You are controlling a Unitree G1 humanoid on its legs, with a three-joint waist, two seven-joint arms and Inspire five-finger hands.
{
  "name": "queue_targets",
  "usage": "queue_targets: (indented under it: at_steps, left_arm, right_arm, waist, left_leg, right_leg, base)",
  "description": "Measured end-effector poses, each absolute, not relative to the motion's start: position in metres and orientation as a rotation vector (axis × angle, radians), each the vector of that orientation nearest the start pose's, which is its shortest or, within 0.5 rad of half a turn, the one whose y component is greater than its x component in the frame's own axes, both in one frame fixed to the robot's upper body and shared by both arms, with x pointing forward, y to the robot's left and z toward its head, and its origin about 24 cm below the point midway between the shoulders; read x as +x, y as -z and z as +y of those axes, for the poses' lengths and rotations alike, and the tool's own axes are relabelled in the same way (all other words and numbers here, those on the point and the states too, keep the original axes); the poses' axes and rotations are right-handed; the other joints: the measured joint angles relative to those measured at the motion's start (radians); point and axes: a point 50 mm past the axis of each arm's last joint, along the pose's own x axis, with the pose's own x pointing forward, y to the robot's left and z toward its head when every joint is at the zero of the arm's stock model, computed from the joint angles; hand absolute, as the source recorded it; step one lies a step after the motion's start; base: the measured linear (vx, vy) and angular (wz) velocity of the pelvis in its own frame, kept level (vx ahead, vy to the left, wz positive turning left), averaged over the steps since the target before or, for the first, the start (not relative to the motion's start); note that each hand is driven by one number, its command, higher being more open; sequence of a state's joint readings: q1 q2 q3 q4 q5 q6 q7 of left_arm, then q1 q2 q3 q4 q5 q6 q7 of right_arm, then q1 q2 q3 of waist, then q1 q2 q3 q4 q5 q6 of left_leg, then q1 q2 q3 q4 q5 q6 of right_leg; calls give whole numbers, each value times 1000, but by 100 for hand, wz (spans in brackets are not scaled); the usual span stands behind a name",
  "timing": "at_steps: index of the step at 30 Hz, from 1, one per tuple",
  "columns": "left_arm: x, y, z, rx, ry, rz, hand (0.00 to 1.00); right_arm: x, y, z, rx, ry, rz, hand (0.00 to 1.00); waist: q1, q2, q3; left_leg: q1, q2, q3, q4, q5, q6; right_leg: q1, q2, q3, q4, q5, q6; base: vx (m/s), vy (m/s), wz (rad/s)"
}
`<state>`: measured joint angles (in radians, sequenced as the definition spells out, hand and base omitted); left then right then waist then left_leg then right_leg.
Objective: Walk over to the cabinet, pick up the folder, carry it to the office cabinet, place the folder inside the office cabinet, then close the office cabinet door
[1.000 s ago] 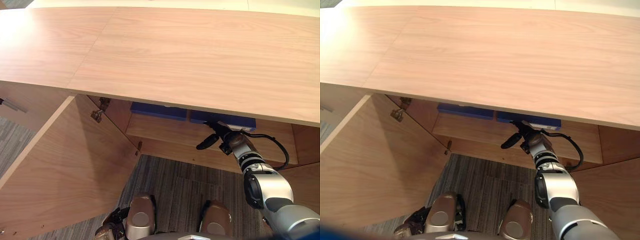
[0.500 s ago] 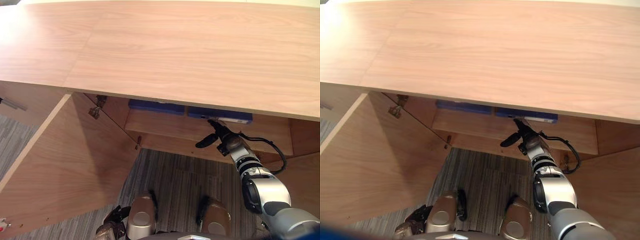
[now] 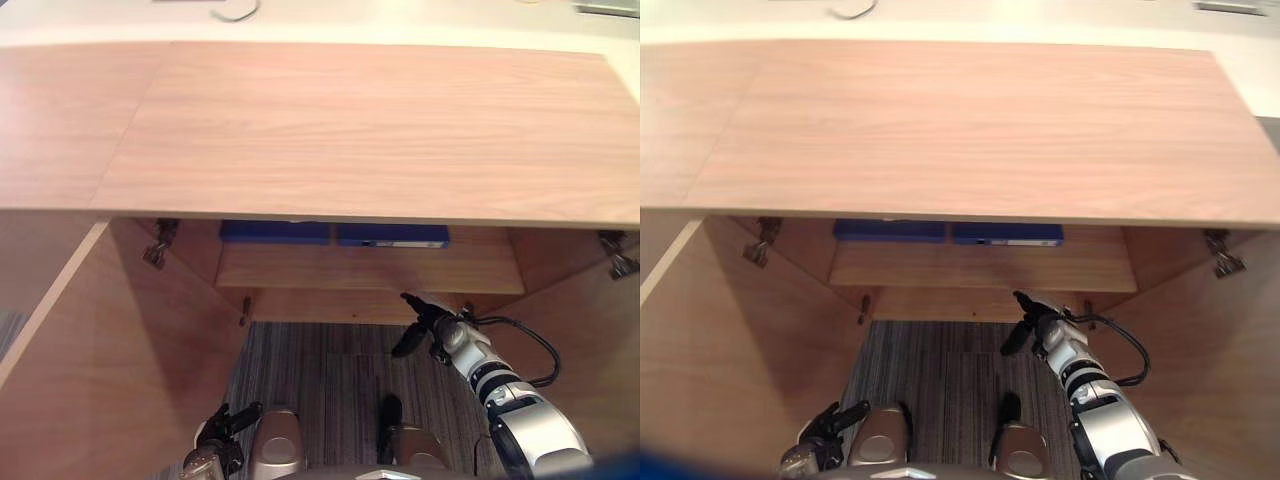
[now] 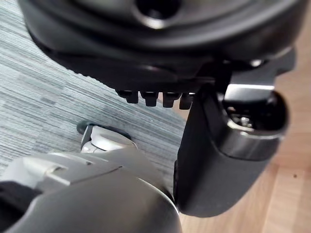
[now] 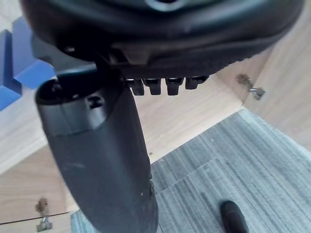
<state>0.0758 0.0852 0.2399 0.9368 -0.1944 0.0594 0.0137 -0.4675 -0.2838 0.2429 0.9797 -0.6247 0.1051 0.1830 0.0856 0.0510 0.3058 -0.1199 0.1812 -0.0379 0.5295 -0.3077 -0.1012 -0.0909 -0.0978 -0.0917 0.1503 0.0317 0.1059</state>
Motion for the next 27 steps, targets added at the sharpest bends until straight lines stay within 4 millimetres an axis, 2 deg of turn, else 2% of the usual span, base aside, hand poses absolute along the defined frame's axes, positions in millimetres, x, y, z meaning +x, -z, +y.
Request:
queue_targets:
  at_steps: [1, 3, 5, 7, 9, 11, 12, 13, 14, 15, 16, 17, 18, 19, 20, 21, 22, 23, 25, 27]
  left_arm:
    - [110, 152, 210, -226, -377, 1029, 100]
    - [114, 150, 212, -218, -372, 1015, 100]
    - [114, 150, 216, -206, -394, 1008, 100]
    - [112, 149, 220, -200, -425, 1008, 100]
    - [110, 150, 220, -202, -442, 1014, 100]
    - [106, 151, 222, -207, -463, 1024, 100]
    - [105, 151, 222, -206, -469, 1028, 100]
    - [107, 151, 221, -206, -470, 1020, 100]
    - [109, 151, 218, -208, -469, 1011, 100]
    - [109, 152, 218, -207, -469, 1013, 100]
    - [108, 153, 215, -207, -467, 1029, 100]
    - [107, 155, 210, -204, -453, 1039, 100]
    - [105, 155, 208, -199, -448, 1046, 100]
    - [104, 156, 206, -185, -437, 1053, 100]
    - [102, 156, 206, -166, -434, 1060, 100]
    - [102, 156, 207, -147, -428, 1065, 100]
    - [103, 155, 212, -107, -415, 1066, 100]
    - [105, 157, 204, -81, -367, 1077, 100]
    - [106, 158, 196, -69, -332, 1083, 100]
    - [112, 157, 193, -48, -307, 1071, 100]
  right_arm:
    - [295, 51, -204, -1032, -389, 691, 100]
    - [287, 57, -208, -1016, -391, 719, 100]
    - [278, 65, -208, -949, -379, 743, 100]
    - [266, 72, -201, -687, -288, 729, 100]
    - [255, 74, -190, -458, -219, 683, 100]
    - [242, 80, -184, -322, -192, 684, 100]
    - [234, 85, -182, -259, -180, 695, 100]
    - [224, 91, -182, -200, -162, 722, 100]
    - [217, 96, -184, -162, -136, 747, 100]
    - [213, 99, -186, -137, -116, 764, 100]
    - [201, 107, -194, -75, -46, 801, 100]
    - [189, 112, -204, -42, 21, 829, 100]
    - [182, 115, -209, -22, 56, 843, 100]
    - [169, 119, -216, 2, 107, 869, 100]
    - [156, 124, -220, 8, 137, 898, 100]
    - [150, 126, -221, 7, 147, 914, 100]
    - [139, 131, -220, 14, 162, 943, 100]
    - [132, 132, -226, 22, 201, 957, 100]
    - [130, 133, -232, 17, 233, 964, 100]
    - [129, 133, -232, 21, 246, 964, 100]
  waist:
    - [-4, 14, -17]
    - [-12, -14, -31]
    - [-31, -33, -46]
    - [-38, -57, -67]
    - [-45, -66, -73]
    - [-47, -71, -76]
    - [-54, -73, -75]
    - [-57, -74, -75]
    - [-53, -74, -74]
    - [-59, -79, -70]
    - [-76, -71, -65]
    - [-93, -60, -70]
    - [-98, -51, -76]
    - [-102, -44, -82]
    - [-102, -51, -96]
    - [-104, -60, -104]
    - [-106, -94, -120]
    - [-114, -77, -125]
    - [-115, -56, -133]
    - [-124, -60, -132]
  left_leg:
    - [16, -17, -71, -25, -55, -13]
    - [11, -46, -33, -20, -60, 2]
    - [10, -59, -2, -8, -66, 14]
    - [7, -64, 59, -1, -74, 19]
    - [30, -66, 119, -8, -77, 26]
    - [70, -70, 170, -24, -79, 37]
    - [92, -73, 198, -40, -79, 48]
    - [120, -76, 235, -64, -71, 69]
    - [144, -53, 305, -99, -47, 83]
    - [161, -52, 338, -116, -36, 78]
    - [194, -49, 388, -139, -21, 77]
    - [222, -36, 427, -156, -11, 70]
    - [230, -26, 445, -163, -5, 65]
    - [247, -10, 479, -186, 10, 51]
    - [260, -5, 512, -220, 33, 33]
    - [267, -8, 524, -237, 46, 22]
    - [273, -29, 537, -269, 71, 5]
    - [276, -35, 502, -335, 104, 19]
    - [297, -48, 462, -422, 132, 20]
    - [318, -43, 462, -443, 147, 18]
  right_leg:
    - [-31, 17, 50, -10, 23, 10]
    - [-46, 0, 110, -49, 63, 14]
    - [-48, -6, 151, -82, 92, -1]
    - [-76, -3, 219, -108, 130, -12]
    - [-105, 11, 300, -109, 163, -16]
    - [-119, 22, 335, -100, 195, -10]
    - [-121, 29, 304, -98, 222, -21]
    - [-129, 44, 218, -115, 295, -77]
    - [-127, 53, 105, -164, 368, -154]
    - [-137, 44, 0, -98, 289, -186]
    - [-146, 12, -162, 94, 94, -204]
    - [-145, -14, -223, 243, -29, -207]
    - [-144, -26, -232, 298, -69, -202]
    - [-133, -52, -230, 371, -117, -174]
    - [-121, -86, -207, 399, -151, -128]
    - [-111, -102, -185, 390, -166, -100]
    - [-99, -98, -132, 319, -191, -55]
    - [-99, -53, -117, 272, -163, -70]
    - [-110, 8, -72, 226, -130, -96]
    - [-115, 37, -50, 227, -128, -102]
  base:
    - [-140, 321, -123]
    - [-150, 338, -88]
    - [-83, 200, -54]
    - [-53, 170, -85]
    - [-23, 139, -114]
    - [-23, 101, -113]
    - [-63, 66, -132]
    - [-122, 17, -177]
    - [-118, -28, -162]
    - [-133, -25, -143]
    - [-102, 26, -105]
    - [-103, 40, -97]
    - [-72, -10, -92]
    - [-43, -78, -94]
    - [-12, -104, -91]
    - [62, -158, -84]
    - [92, -219, -70]
    - [65, -232, -78]
    - [-36, -140, -94]
    - [-67, -88, -64]
